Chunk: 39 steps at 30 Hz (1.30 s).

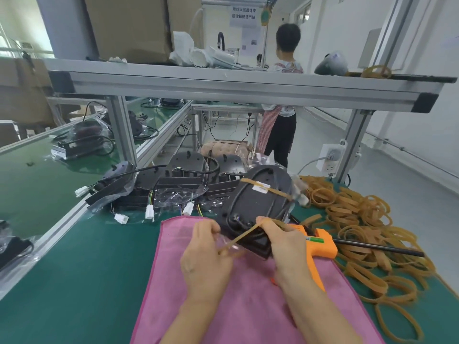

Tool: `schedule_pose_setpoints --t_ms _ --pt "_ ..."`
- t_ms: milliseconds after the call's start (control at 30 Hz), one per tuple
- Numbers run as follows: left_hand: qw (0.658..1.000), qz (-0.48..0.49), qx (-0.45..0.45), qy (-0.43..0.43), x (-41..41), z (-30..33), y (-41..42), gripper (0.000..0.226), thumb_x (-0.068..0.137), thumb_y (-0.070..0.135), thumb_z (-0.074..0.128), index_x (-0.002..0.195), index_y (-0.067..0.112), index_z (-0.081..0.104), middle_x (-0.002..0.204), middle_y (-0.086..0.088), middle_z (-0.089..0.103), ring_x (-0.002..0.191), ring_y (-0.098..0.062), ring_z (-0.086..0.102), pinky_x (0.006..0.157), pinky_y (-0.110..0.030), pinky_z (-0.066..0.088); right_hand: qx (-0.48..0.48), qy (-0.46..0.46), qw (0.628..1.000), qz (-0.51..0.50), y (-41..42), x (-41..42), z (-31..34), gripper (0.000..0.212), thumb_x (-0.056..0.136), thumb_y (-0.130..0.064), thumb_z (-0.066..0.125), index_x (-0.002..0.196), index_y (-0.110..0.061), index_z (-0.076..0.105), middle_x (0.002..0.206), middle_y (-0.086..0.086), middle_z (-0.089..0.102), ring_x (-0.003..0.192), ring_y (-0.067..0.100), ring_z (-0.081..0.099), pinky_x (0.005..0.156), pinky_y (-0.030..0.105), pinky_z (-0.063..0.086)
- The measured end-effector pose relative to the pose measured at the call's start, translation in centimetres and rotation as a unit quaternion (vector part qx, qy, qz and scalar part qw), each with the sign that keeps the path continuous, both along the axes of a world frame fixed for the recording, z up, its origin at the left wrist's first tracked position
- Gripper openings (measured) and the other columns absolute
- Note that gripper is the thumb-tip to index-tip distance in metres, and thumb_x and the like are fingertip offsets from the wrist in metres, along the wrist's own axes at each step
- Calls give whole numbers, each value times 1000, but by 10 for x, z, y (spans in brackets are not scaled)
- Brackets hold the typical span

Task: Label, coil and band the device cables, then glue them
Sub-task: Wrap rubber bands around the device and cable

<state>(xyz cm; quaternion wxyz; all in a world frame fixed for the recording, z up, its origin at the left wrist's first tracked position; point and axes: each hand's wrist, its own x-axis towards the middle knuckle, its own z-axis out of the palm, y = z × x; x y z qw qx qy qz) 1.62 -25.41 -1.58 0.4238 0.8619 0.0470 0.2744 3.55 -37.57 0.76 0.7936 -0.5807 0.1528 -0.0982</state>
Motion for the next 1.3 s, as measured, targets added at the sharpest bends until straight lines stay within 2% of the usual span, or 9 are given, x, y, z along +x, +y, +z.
schedule_pose_setpoints --t_ms 133,300,400,600,767,867,1000,1167,1300 --pt "998 -43 -40 -2 6 2 16 62 60 -14 56 110 21 66 99 11 60 95 -15 58 77 -32 47 -128 4 991 35 -12 -1 2 12 61 -20 75 63 -8 74 58 1 68 53 11 59 48 19 46" --pt "985 -134 -80 68 7 19 42 58 64 -24 41 65 27 67 68 13 66 70 5 63 65 -10 48 -194 13 977 89 -31 -8 4 47 44 -38 70 73 -2 69 65 9 68 63 23 61 63 36 47" --pt "982 -178 -29 55 6 24 45 37 59 -12 43 46 22 52 57 7 58 65 -17 61 64 -35 52 -143 13 982 126 -35 -12 6 43 45 -33 73 75 -1 68 71 16 68 63 27 63 61 37 49" --pt "988 -110 95 -44 -20 -9 35 34 70 1 67 96 23 68 92 23 59 74 0 54 80 -33 39 -49 0 987 151 -40 -18 15 6 69 -8 71 64 -6 69 69 22 64 51 29 60 48 34 51" --pt "964 -222 -89 113 -19 -13 33 39 84 -8 59 104 24 69 97 3 72 86 -23 65 84 -37 51 -25 27 978 203 -44 -22 15 19 47 -20 73 60 -7 67 65 19 65 50 27 61 49 31 52" --pt "973 -191 131 -2 -13 2 55 37 78 -8 59 98 18 76 112 8 69 96 -19 65 92 -44 44 -40 36 967 251 -47 -26 10 37 39 -28 76 68 -6 67 72 20 66 55 26 63 53 29 52" --pt "895 -158 381 -171 -8 32 79 30 81 12 45 75 22 73 99 6 71 81 -20 66 87 -41 35 -57 35 951 302 -50 -27 11 24 42 -30 74 58 -15 66 61 11 61 46 20 59 43 22 45" --pt "970 -121 186 -104 -16 37 59 11 67 11 60 60 20 61 78 12 60 67 -4 45 69 -23 34 -47 37 963 264 -39 -17 14 58 38 -34 74 86 -2 64 76 23 62 50 26 60 43 24 46" --pt "990 -65 99 -79 -24 23 51 11 66 13 64 68 24 60 64 15 55 65 -8 48 58 -22 40 -12 44 972 228 -28 -17 11 31 43 -26 73 67 -8 66 63 15 65 45 22 60 39 19 43"
